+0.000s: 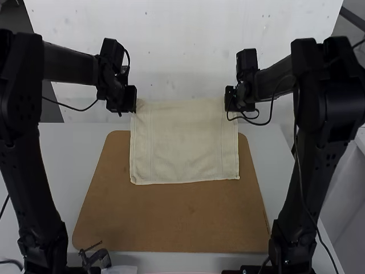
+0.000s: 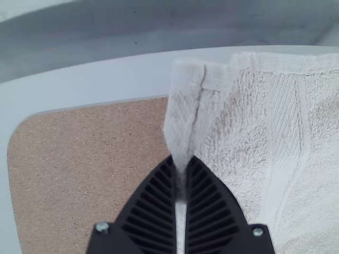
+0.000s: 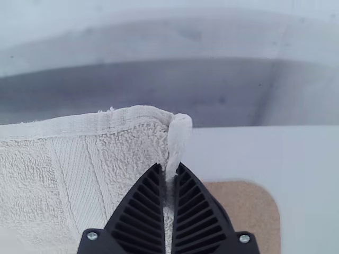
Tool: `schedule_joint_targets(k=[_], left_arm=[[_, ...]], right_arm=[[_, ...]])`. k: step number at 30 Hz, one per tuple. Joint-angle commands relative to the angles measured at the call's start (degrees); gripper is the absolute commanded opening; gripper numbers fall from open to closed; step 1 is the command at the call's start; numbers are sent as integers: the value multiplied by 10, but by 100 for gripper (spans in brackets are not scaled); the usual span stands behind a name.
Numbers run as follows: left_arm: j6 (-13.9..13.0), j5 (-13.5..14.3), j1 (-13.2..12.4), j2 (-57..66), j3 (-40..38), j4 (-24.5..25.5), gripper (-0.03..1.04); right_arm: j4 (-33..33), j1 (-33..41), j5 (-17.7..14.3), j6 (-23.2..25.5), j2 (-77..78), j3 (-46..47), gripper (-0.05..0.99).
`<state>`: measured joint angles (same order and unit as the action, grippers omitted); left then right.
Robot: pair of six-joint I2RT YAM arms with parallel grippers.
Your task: Fold the towel.
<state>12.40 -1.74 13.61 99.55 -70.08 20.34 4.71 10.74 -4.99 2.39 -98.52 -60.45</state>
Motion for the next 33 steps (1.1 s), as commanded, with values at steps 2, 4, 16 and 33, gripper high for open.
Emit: schedule_joint_targets(k=[2, 4, 16, 33], left_arm=[[10, 2, 4, -54, 36, 0, 2], [10, 2, 17, -76, 65, 0, 2], [15, -1, 27, -186, 210, -1, 2], [9, 4, 55, -181, 268, 32, 2]], right_arm=[[4, 2, -3, 6, 29, 29, 1], [6, 14, 1, 3, 39, 52, 1], [-8, 32, 1, -21, 111, 171, 1], [-14, 35, -3, -43, 134, 235, 1]])
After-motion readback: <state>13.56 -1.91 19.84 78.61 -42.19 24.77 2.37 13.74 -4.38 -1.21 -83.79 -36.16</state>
